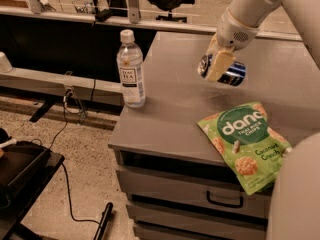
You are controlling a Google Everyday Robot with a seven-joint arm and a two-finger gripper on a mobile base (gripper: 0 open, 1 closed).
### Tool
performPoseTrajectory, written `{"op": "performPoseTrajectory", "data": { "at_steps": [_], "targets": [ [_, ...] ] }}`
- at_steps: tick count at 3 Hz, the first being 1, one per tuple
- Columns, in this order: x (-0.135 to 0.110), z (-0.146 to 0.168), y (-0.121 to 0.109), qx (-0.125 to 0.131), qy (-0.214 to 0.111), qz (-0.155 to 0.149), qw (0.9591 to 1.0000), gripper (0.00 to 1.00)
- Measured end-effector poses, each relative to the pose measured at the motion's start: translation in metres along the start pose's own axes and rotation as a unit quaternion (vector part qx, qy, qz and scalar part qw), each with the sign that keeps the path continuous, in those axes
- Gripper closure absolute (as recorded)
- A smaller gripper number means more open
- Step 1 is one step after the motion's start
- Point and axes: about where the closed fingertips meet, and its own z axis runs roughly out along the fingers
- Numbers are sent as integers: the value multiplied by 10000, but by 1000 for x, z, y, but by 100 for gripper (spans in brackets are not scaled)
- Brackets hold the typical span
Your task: Place pepsi can upright
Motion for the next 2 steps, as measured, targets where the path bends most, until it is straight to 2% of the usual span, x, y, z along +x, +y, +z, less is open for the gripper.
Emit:
{"op": "performPoseTrajectory", "data": {
  "at_steps": [1, 2],
  "targets": [
    [-17, -21, -5, -70, -1008, 185, 9947, 100],
    [-39, -52, -3, 11, -2075, 263, 9779, 100]
  ]
}}
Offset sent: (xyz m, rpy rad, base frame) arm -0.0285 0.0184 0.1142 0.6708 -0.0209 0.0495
